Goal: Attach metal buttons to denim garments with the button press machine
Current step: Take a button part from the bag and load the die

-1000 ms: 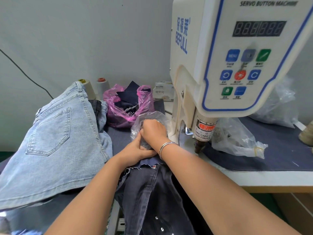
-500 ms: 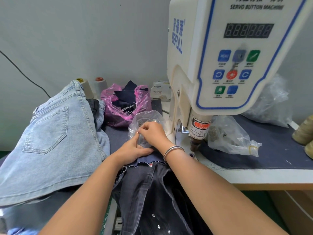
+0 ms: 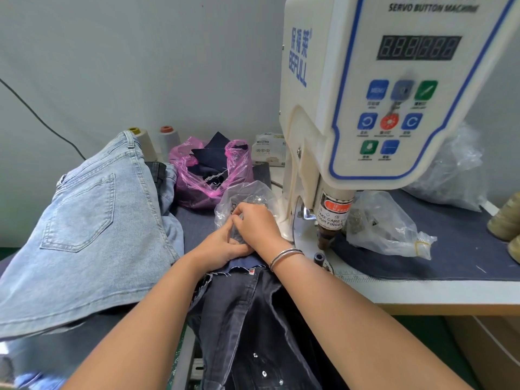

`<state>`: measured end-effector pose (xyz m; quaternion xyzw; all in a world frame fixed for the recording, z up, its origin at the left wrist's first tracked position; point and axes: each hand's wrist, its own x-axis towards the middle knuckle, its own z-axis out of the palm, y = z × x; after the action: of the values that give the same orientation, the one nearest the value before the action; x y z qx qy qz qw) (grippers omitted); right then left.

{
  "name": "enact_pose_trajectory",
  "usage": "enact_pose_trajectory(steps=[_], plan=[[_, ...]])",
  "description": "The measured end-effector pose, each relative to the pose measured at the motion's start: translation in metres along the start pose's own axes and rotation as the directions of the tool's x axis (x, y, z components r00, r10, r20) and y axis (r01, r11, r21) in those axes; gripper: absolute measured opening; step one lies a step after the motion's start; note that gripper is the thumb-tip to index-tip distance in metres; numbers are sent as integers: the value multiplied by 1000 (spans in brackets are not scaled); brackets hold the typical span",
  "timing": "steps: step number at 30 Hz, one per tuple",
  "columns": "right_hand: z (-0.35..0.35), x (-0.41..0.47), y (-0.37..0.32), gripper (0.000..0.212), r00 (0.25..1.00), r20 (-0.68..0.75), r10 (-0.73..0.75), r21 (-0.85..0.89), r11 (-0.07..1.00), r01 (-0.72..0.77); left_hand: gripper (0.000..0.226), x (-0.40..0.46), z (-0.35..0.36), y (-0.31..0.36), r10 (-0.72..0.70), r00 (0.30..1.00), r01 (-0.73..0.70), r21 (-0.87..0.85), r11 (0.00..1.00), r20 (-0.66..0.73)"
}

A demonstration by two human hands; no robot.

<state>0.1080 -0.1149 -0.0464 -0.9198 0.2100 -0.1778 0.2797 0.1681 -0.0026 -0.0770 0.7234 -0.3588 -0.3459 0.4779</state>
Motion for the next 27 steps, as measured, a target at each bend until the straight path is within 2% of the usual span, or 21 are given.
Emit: enact_pose_trajectory(steps=[8, 12, 16, 19, 22, 24, 27], plan=[[-11, -7, -5, 15, 996, -45, 71, 111, 992, -66, 102, -5, 1, 7, -18, 1000, 18, 35, 999, -2], [-36, -49, -22, 7, 991, -131, 6, 313, 949, 36, 84, -5, 0, 8, 2, 1000, -2, -13, 1000, 23], [-63, -124, -8, 7, 994, -104, -25, 424, 903, 67, 94, -2, -1, 2, -49, 999, 49, 9, 999, -20], [-87, -159, 21, 15, 996, -87, 21, 398, 917, 15, 93, -7, 0, 7, -73, 997, 75, 45, 996, -26], [-111, -163, 51, 21, 980, -192, 56, 364, 931, 18, 90, -11, 2, 14, -79, 996, 80, 68, 994, -29], [-120, -156, 61, 19, 975, -222, 18, 288, 957, 48, 89, -12, 3, 17, -86, 996, 89, 76, 993, -36], [-119, -142, 67, 20, 984, -172, -36, 139, 988, 60, 87, -13, 5, 19, -96, 995, 99, 78, 992, -39]])
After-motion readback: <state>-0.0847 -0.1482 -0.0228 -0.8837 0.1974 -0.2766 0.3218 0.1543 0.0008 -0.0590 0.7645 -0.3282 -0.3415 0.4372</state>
